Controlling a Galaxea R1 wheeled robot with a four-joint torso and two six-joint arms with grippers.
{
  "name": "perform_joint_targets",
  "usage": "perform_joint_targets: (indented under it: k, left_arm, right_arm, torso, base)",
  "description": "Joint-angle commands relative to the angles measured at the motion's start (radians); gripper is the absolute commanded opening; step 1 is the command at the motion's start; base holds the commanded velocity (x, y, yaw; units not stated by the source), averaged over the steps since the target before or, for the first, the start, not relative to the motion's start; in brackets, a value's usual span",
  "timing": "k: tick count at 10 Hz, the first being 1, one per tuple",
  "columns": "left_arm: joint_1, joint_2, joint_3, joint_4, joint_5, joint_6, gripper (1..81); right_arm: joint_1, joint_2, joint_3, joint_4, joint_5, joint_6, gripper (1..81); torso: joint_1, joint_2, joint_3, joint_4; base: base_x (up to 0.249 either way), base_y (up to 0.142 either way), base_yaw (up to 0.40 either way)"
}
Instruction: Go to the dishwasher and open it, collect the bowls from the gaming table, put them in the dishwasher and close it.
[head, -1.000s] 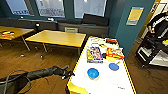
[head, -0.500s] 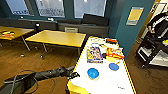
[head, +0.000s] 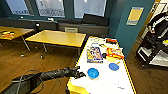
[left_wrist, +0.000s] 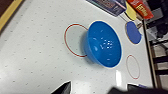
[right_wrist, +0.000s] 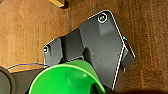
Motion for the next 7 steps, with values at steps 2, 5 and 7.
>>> perform_joint_targets:
  k: [2, 5, 7]
  left_arm:
    - [-0.156, 0.106, -0.12, -0.003, -0.088, -0.008, 81.1]
    - [-0.156, 0.146, -0.155, 0.011, -0.022, -0.005, 81.1]
    - [-0.155, 0.166, -0.158, 0.013, 0.018, -0.003, 81.1]
  right_arm:
    - [0.021, -0.039, 0.001, -0.02, -0.027, -0.001, 1.0]
    - [0.023, -0.039, 0.007, -0.021, -0.027, -0.004, 1.0]
    - [0.024, -0.035, 0.002, -0.021, -0.027, -0.004, 1.0]
  torso:
    - [0.0, 0.0, 0.0, 0.0]
    - [0.0, 0.0, 0.0, 0.0]
    - [0.0, 0.0, 0.0, 0.0]
  base:
    - [0.0, 0.0, 0.0]
    - [0.0, 0.0, 0.0]
    - [0.0, 0.0, 0.0]
